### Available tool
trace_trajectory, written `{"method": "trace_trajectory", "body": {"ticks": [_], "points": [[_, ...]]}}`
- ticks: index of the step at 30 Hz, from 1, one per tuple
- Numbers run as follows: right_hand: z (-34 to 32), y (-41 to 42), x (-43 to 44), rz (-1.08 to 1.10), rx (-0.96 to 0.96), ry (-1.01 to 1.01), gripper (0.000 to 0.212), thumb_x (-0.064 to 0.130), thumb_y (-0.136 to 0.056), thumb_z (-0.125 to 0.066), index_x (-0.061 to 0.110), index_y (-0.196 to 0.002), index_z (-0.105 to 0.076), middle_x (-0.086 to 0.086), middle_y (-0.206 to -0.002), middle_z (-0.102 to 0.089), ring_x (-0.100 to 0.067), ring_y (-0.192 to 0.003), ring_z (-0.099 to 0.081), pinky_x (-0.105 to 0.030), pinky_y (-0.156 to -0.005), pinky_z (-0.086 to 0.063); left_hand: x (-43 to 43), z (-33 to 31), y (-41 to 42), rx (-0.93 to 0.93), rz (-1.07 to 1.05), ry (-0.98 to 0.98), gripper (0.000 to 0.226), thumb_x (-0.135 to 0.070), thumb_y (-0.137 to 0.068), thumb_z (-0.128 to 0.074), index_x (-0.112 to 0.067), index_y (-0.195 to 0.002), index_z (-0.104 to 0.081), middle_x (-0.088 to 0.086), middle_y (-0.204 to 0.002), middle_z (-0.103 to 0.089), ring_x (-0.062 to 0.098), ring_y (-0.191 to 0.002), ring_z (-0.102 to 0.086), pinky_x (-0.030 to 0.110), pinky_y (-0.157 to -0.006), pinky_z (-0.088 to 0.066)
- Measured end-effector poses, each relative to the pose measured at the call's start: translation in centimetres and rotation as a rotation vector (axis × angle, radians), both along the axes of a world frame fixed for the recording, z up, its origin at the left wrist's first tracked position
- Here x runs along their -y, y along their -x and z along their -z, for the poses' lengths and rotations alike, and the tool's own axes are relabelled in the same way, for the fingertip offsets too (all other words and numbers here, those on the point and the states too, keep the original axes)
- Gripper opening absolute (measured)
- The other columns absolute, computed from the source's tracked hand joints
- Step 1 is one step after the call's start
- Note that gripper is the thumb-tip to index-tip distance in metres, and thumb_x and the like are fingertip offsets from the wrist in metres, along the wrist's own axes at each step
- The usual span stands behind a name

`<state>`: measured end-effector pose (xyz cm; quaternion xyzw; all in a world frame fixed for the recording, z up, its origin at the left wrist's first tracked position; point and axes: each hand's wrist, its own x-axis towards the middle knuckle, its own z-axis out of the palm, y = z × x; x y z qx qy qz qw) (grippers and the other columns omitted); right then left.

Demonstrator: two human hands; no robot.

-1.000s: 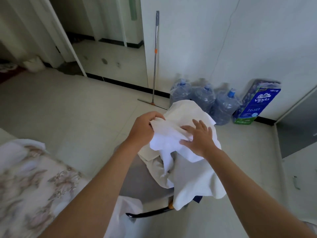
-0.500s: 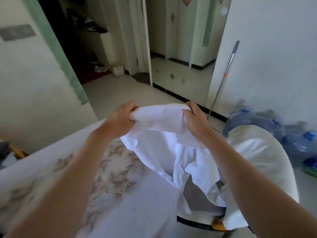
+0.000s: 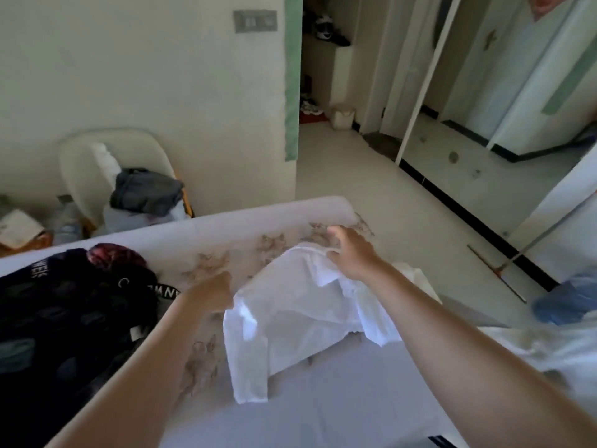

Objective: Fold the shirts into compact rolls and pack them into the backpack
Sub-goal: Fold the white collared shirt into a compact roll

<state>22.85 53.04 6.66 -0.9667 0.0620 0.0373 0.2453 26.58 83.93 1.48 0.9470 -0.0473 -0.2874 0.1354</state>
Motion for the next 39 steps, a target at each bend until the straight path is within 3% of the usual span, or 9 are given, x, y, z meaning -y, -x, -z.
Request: {"method": "trace_trajectory", "body": {"ticks": [7,14,20,22,27,31,33,36,39], "points": [[8.3,1.9,-0.5,-0.027,-0.360,0.014,0.044,0.026,-0.096,-0.054,0.026,-0.140,-0.049,-0.001,-0.152,-0.040,-0.023,-0.137,-0.042,-0.040,-0.110,-0.037,2.3,5.1,2.3,-0.014,-0.018,0.248,0.050,-0.016,-0.096,-0.051,-0.026,-0.143,-0.041,0.002,-0.136,-0.056,0.021,-0.112,-0.057,0.030,-0.092,-0.047],[14.3,0.9,3.5,0.059,-0.456,0.241,0.091,0.049,-0.085,-0.065,0.024,-0.154,-0.010,-0.006,-0.149,-0.030,-0.031,-0.129,-0.048,-0.040,-0.094,-0.044,11.4,8.6,0.5,0.151,0.150,0.204,0.056,-0.026,-0.100,-0.047,-0.033,-0.151,-0.028,-0.001,-0.156,-0.031,0.024,-0.135,-0.038,0.041,-0.104,-0.040],[17.0,-1.4,7.1,-0.090,-0.411,0.333,0.012,0.015,-0.084,-0.053,0.026,-0.079,-0.052,0.005,-0.088,-0.052,-0.024,-0.087,-0.060,-0.027,-0.061,-0.035,17.4,11.2,-4.4,0.244,0.186,-0.040,0.078,-0.041,-0.102,-0.043,-0.034,-0.154,0.015,0.004,-0.165,0.011,0.033,-0.117,-0.058,0.039,-0.082,-0.050],[16.5,-3.1,8.0,-0.095,-0.428,0.292,0.012,0.015,-0.082,-0.051,0.022,-0.072,-0.050,0.007,-0.077,-0.052,-0.020,-0.077,-0.054,-0.026,-0.056,-0.033,18.1,11.6,-5.9,0.215,0.160,-0.094,0.080,-0.040,-0.101,-0.046,-0.030,-0.156,0.012,0.009,-0.164,-0.005,0.031,-0.111,-0.061,0.036,-0.078,-0.048],[12.6,-10.2,9.1,0.148,-0.215,-0.018,0.022,0.024,-0.083,-0.054,0.012,-0.066,-0.049,-0.002,-0.064,-0.059,-0.026,-0.067,-0.057,-0.030,-0.058,-0.043,17.3,11.0,-10.1,0.190,-0.108,0.042,0.038,-0.012,-0.095,-0.047,-0.016,-0.132,-0.054,0.013,-0.126,-0.060,0.032,-0.110,-0.060,0.039,-0.086,-0.052],[10.0,-16.9,9.0,0.281,0.101,-0.227,0.025,0.035,-0.083,-0.059,0.026,-0.106,-0.063,0.002,-0.108,-0.068,-0.019,-0.098,-0.066,-0.033,-0.086,-0.052,14.2,8.1,-14.3,0.364,-0.672,0.381,0.046,0.002,-0.091,-0.036,-0.010,-0.134,-0.044,0.021,-0.133,-0.050,0.037,-0.104,-0.055,0.040,-0.080,-0.048],[10.1,-17.7,8.1,0.149,0.067,-0.323,0.059,0.030,-0.086,-0.066,0.036,-0.140,-0.044,0.005,-0.150,-0.042,-0.009,-0.125,-0.050,-0.018,-0.094,-0.037,12.9,7.2,-14.7,0.485,-0.769,0.394,0.055,0.007,-0.089,-0.035,-0.014,-0.140,-0.035,0.016,-0.146,-0.033,0.029,-0.100,-0.050,0.039,-0.076,-0.045],[12.6,-15.5,6.6,0.000,0.007,-0.282,0.067,0.014,-0.091,-0.062,0.027,-0.150,-0.035,0.002,-0.166,-0.007,-0.010,-0.143,-0.024,-0.013,-0.099,-0.026,12.6,8.4,-12.9,0.595,-0.551,0.210,0.071,0.006,-0.086,-0.044,-0.025,-0.147,-0.026,0.004,-0.155,-0.020,0.030,-0.125,-0.044,0.041,-0.093,-0.049],[16.8,-10.2,5.1,-0.019,0.003,-0.079,0.052,0.009,-0.085,-0.064,0.019,-0.136,-0.055,-0.014,-0.158,-0.030,-0.032,-0.141,-0.037,-0.039,-0.109,-0.036,14.2,11.8,-9.3,0.481,-0.231,0.338,0.054,0.000,-0.087,-0.050,-0.024,-0.135,-0.050,0.002,-0.145,-0.042,0.026,-0.128,-0.046,0.039,-0.106,-0.041]]}}
